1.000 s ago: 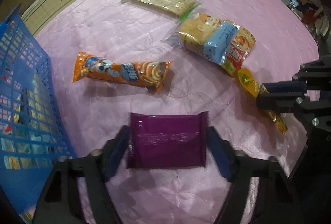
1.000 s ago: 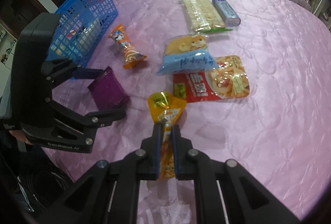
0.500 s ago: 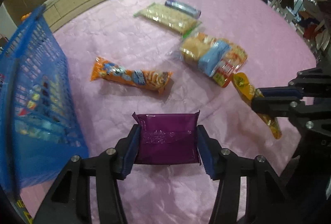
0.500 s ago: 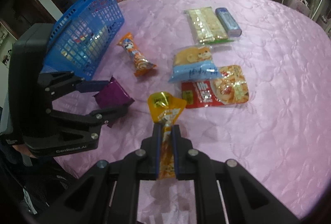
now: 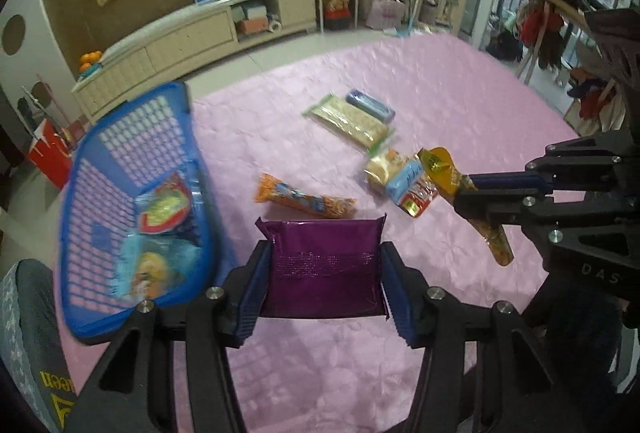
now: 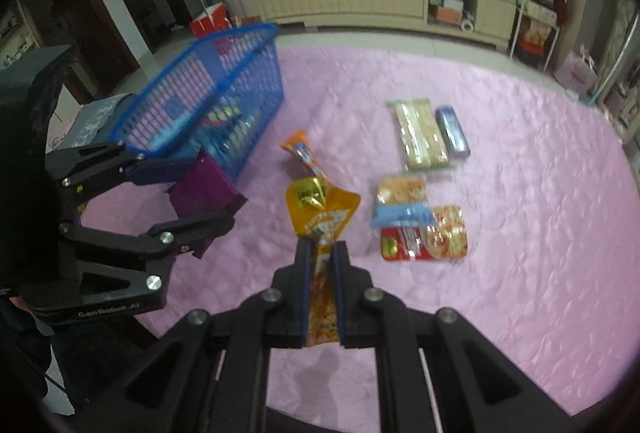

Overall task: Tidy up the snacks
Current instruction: 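Carry the purple and yellow packs over the blue basket with both tools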

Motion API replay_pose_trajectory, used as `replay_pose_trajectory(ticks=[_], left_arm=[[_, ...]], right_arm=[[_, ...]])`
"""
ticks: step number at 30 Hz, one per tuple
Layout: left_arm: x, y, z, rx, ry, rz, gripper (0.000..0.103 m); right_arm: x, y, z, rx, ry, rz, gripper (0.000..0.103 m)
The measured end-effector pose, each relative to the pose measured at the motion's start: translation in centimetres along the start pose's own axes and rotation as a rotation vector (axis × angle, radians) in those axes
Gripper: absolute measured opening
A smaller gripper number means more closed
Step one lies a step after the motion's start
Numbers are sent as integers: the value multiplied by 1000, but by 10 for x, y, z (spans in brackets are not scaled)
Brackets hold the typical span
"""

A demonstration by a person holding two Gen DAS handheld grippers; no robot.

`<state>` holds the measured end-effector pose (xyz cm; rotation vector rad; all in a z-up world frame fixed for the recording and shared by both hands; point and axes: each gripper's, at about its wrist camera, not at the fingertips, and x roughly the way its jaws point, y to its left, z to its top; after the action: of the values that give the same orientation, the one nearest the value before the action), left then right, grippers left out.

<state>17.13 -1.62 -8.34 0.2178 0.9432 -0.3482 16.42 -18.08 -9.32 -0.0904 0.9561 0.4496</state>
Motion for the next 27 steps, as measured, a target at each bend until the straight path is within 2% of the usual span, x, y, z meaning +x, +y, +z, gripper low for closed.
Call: replay_pose_trajectory(ticks=[10, 18, 24, 27], left_arm=[[-42, 43, 1, -93, -62, 50, 51], [-70, 98, 4, -176, -80, 97, 51], [-67, 134, 2, -198, -72, 124, 51], [-57, 151, 0, -218, -58, 127, 51]], right_arm=[[-19, 41, 30, -52, -68, 33, 13], [-22, 71, 59, -85, -98, 69, 13], [-2, 91, 85, -81, -99, 98, 14], [18, 99, 95, -67, -73, 130, 14]])
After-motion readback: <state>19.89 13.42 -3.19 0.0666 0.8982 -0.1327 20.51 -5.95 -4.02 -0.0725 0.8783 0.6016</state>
